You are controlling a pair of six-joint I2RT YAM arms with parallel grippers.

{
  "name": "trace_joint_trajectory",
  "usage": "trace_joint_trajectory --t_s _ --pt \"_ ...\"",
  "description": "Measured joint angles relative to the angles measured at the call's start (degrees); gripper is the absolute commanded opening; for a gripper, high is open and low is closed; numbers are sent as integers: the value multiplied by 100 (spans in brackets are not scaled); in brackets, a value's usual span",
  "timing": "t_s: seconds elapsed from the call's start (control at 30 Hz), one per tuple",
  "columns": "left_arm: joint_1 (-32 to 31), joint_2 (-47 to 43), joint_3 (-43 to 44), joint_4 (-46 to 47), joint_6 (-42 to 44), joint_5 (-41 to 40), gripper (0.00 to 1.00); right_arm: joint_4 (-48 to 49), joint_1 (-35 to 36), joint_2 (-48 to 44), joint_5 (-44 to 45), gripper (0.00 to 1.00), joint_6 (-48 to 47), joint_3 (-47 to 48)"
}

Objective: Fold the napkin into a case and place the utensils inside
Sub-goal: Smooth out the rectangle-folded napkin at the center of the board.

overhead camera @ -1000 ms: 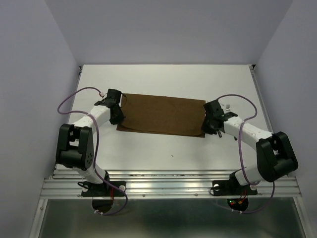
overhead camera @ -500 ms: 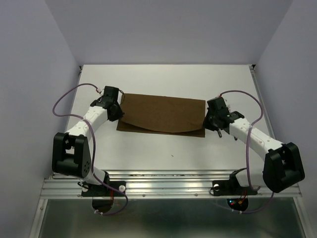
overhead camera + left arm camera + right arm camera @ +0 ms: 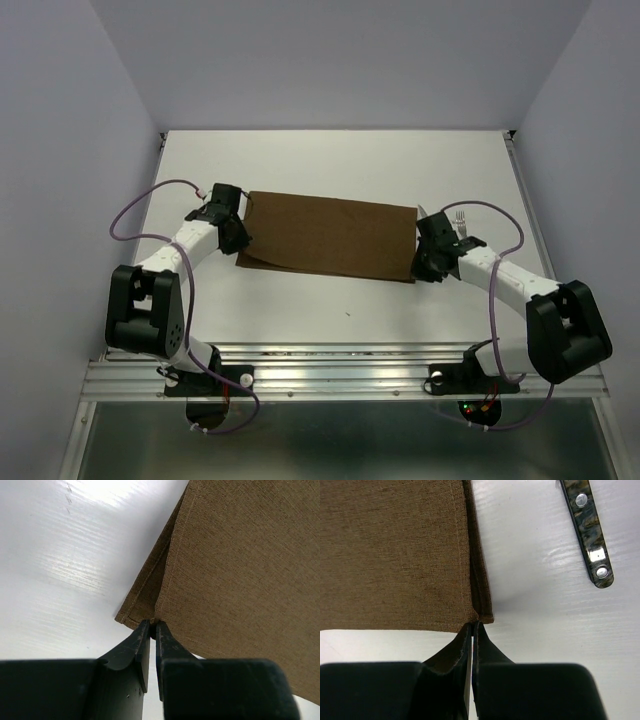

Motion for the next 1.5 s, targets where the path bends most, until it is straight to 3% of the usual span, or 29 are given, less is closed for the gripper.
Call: trace_joint_trajectory --t_s 0.3,0.67,1.03,1.07,1.1,1.13,1.17,1.2,1.23,1.37,1.4,1.5 --pt "0 61 -13 -26 0 42 0 35 0 70 7 1 9 -24" --pt "0 -527 275 -348 20 -11 0 -146 0 -754 22 1 -2 356" --pt "2 -367 -195 -214 15 50 0 -76 0 -638 -162 1 44 -302" --pt "2 -291 -249 -153 15 74 3 -50 0 -579 -166 4 48 -337" --pt "2 -258 -271 -138 15 85 13 -35 0 -535 -173 11 50 -354" --pt "4 -223 -326 -105 15 107 42 -35 0 -503 -177 16 50 -354" --pt "7 -214 -341 -105 15 114 51 -7 0 -461 -186 21 46 -354" --pt "7 -197 -356 -103 26 118 58 15 0 -435 -188 37 52 -354" --pt "9 -192 -356 -101 44 129 67 24 0 -426 -188 45 42 -354" --pt "13 -188 -334 -144 22 116 69 7 0 -417 -146 81 11 -310" --pt "17 -188 -304 -186 22 98 69 -48 0 -415 -85 86 -17 -243" --pt "26 -192 48 -413 61 -28 70 -203 0 -409 214 87 -101 61"
